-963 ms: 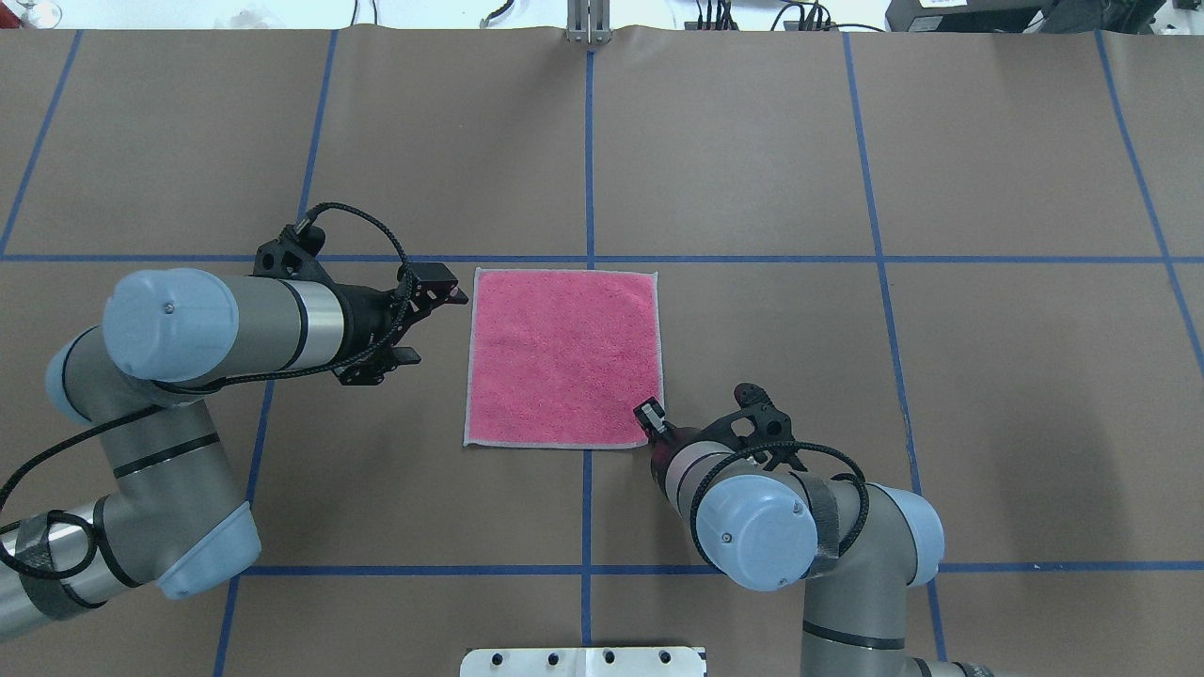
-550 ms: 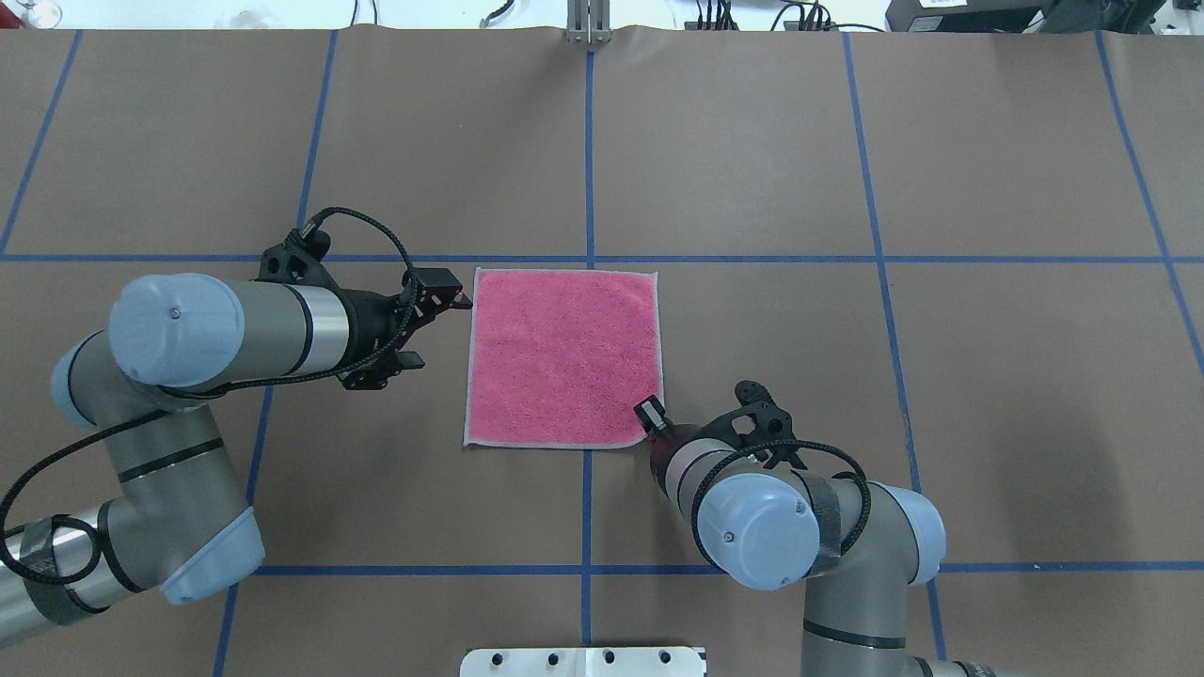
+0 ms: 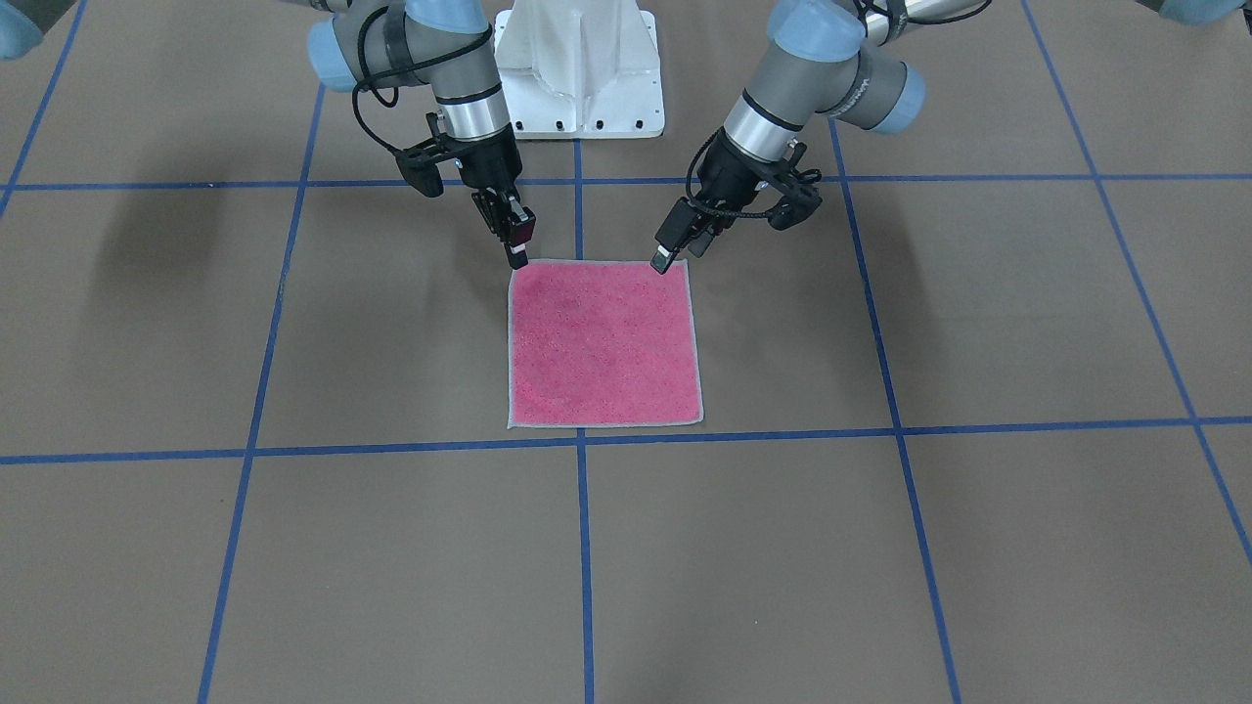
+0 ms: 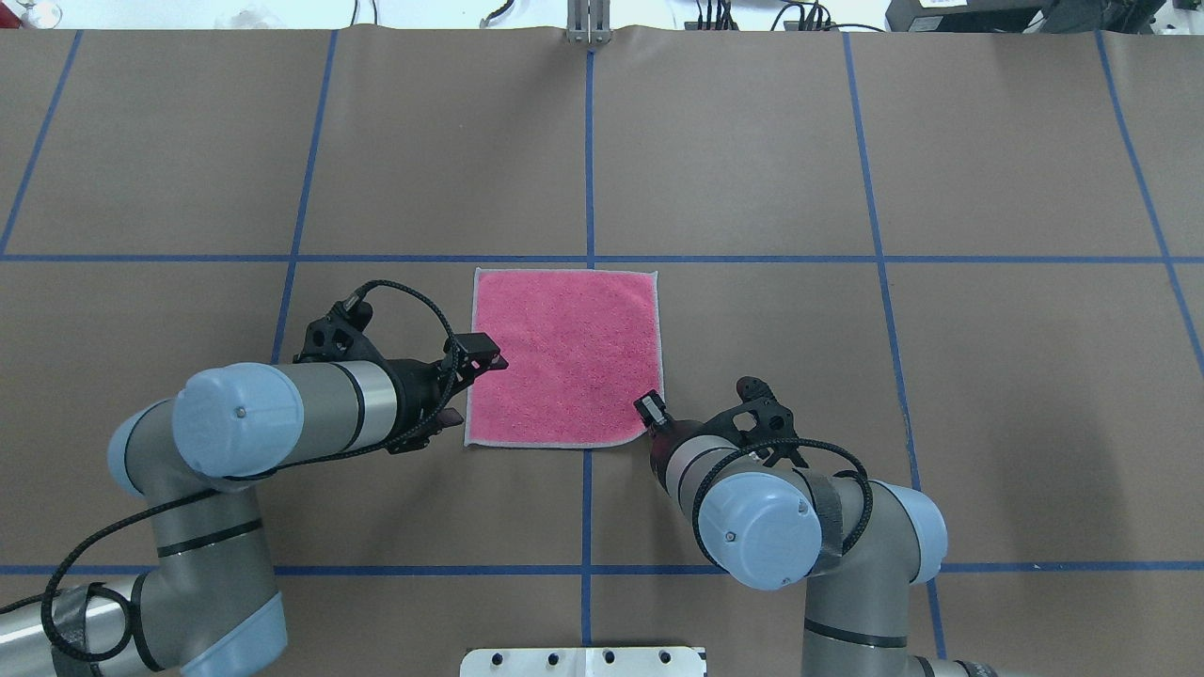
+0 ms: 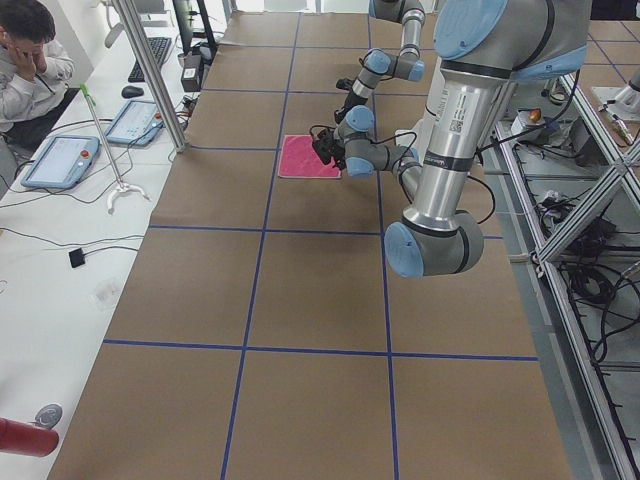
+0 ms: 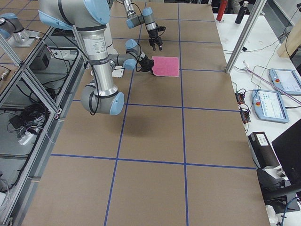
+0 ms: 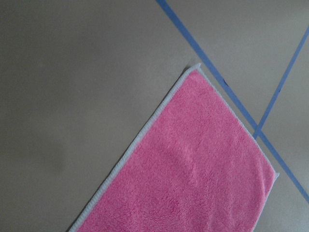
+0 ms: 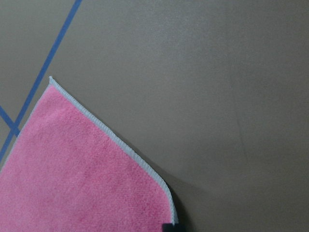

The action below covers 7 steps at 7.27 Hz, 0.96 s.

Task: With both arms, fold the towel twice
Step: 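Lower the left gripper onto the near corner while the right gripper waits, then close both grippers on the towel's near corners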

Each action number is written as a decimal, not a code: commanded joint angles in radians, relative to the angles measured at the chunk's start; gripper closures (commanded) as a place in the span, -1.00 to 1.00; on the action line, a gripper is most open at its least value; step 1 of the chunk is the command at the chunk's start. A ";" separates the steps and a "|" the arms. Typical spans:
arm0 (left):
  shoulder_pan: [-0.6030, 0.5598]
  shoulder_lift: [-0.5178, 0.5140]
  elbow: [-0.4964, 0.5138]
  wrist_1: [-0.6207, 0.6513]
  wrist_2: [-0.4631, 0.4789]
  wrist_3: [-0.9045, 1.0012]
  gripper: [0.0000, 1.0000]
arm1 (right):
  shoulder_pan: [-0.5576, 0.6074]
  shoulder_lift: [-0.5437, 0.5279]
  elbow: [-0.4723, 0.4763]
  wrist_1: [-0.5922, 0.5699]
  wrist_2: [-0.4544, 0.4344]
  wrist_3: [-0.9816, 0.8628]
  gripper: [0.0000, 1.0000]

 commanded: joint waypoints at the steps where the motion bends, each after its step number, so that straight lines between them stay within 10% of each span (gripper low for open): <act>1: 0.063 0.005 0.003 0.001 0.066 -0.031 -0.59 | 0.002 0.000 0.000 0.001 -0.005 0.002 1.00; 7: 0.064 0.013 0.029 0.006 0.067 -0.025 -0.52 | 0.002 -0.002 0.000 0.001 -0.006 0.024 1.00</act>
